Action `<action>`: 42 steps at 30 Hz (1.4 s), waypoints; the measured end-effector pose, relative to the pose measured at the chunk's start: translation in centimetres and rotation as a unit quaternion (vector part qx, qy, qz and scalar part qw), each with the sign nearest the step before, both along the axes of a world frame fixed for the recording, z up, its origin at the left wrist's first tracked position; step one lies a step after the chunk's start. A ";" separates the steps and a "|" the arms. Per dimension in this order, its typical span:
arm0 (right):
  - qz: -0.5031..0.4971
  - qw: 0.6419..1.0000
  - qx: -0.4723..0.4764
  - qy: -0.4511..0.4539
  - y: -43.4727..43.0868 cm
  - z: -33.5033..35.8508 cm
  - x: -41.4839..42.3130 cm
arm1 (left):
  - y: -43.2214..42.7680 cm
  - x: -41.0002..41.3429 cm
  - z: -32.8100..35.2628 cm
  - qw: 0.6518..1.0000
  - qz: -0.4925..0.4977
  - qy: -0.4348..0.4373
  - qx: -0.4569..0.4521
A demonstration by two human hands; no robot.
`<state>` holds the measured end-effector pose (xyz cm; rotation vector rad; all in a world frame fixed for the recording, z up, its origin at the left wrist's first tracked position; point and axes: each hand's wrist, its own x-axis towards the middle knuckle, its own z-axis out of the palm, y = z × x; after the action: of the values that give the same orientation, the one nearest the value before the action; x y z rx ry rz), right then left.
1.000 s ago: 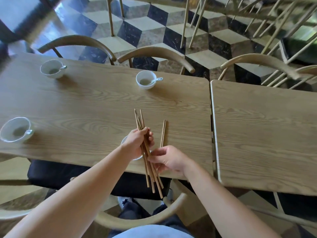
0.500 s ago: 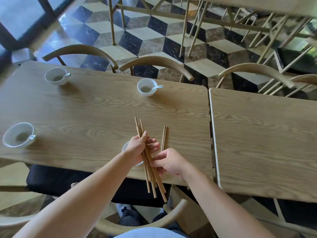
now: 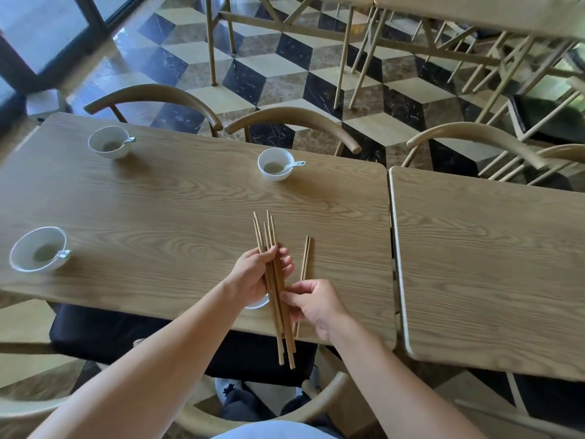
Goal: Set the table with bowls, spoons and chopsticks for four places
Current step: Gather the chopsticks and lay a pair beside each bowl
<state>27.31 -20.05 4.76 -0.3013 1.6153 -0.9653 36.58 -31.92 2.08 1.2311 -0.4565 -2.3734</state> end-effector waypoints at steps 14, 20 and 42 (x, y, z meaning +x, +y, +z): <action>0.053 0.998 0.030 0.003 0.6 0.4 0.0 | 1.6 0.1 -0.3 0.998 -0.013 -0.050 -0.031; 0.019 0.999 0.016 -0.033 0.7 0.2 0.3 | 1.4 0.8 -0.1 0.998 -0.030 -0.052 -0.024; 0.033 0.999 0.040 0.006 0.1 0.1 2.0 | 0.3 2.2 0.2 0.995 -0.096 -0.016 -0.036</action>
<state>29.28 -19.98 4.90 -0.3029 1.6408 -0.8480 38.77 -31.59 2.26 1.2454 -0.6924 -2.4730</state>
